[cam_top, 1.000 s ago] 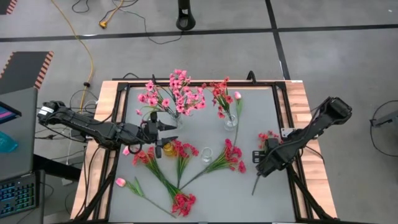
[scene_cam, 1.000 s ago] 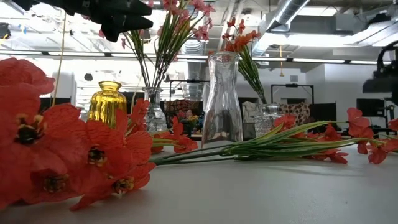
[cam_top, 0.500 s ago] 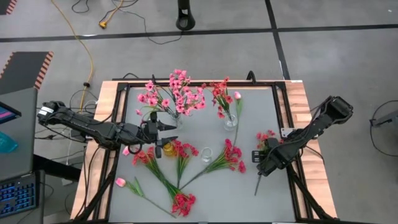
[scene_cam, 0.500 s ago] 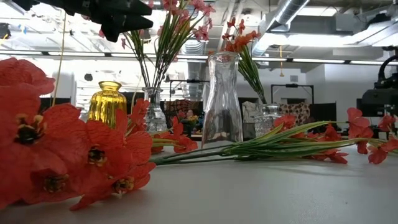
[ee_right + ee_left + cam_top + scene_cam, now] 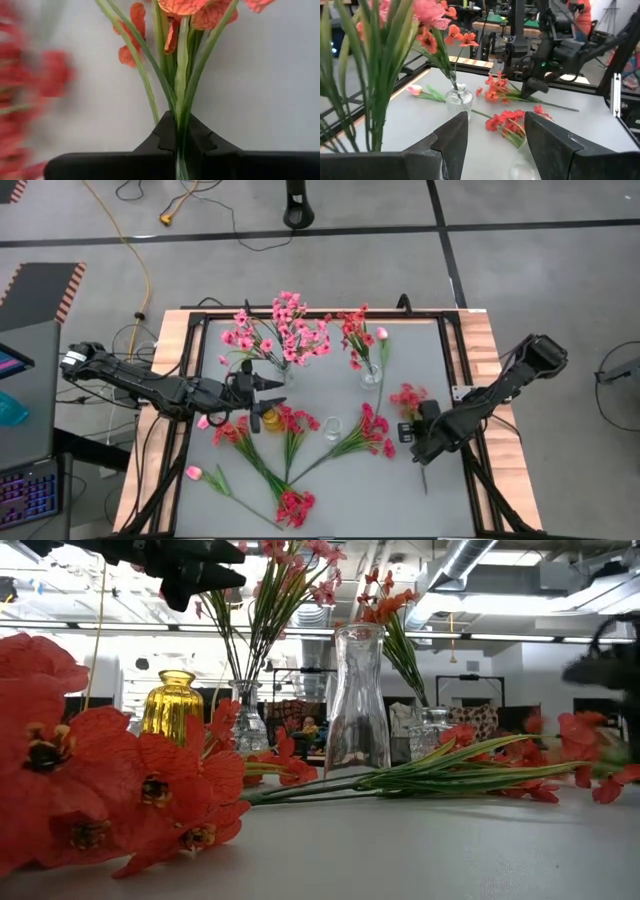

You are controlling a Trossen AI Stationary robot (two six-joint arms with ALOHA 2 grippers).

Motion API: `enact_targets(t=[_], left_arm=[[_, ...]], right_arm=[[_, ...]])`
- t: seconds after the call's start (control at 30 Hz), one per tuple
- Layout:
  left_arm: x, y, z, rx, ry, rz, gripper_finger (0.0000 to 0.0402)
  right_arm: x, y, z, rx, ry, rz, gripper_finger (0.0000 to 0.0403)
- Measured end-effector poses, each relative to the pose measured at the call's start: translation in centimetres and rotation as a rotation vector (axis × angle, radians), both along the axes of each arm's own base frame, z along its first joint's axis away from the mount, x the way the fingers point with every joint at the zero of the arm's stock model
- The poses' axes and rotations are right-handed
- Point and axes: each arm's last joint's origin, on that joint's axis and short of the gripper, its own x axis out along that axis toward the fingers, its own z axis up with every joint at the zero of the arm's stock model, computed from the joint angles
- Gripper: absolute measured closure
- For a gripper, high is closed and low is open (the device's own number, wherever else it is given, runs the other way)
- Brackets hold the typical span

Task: Sort flowers into vase by color
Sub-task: Put the right orange flowers into the top right transparent vase

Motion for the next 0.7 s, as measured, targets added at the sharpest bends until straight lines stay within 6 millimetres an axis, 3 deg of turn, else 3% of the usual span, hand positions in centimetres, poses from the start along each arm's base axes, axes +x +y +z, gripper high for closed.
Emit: enact_targets(t=[0.33,0.53,0.7], left_arm=[[0.0,0.1,0.0,-0.013,-0.01,0.04,0.0219],[0.0,0.1,0.0,-0.027,-0.014,0.042,0.0219],[0.0,0.1,0.0,-0.036,-0.016,0.043,0.0219]], right_arm=[[0.2,-0.8,5.5,-0.17,-0.309,0.166,0.0355],[0.3,-2.0,9.6,-0.393,-0.497,0.277,0.0357],[1.7,-2.4,13.1,-0.632,-0.62,0.509,0.0357]])
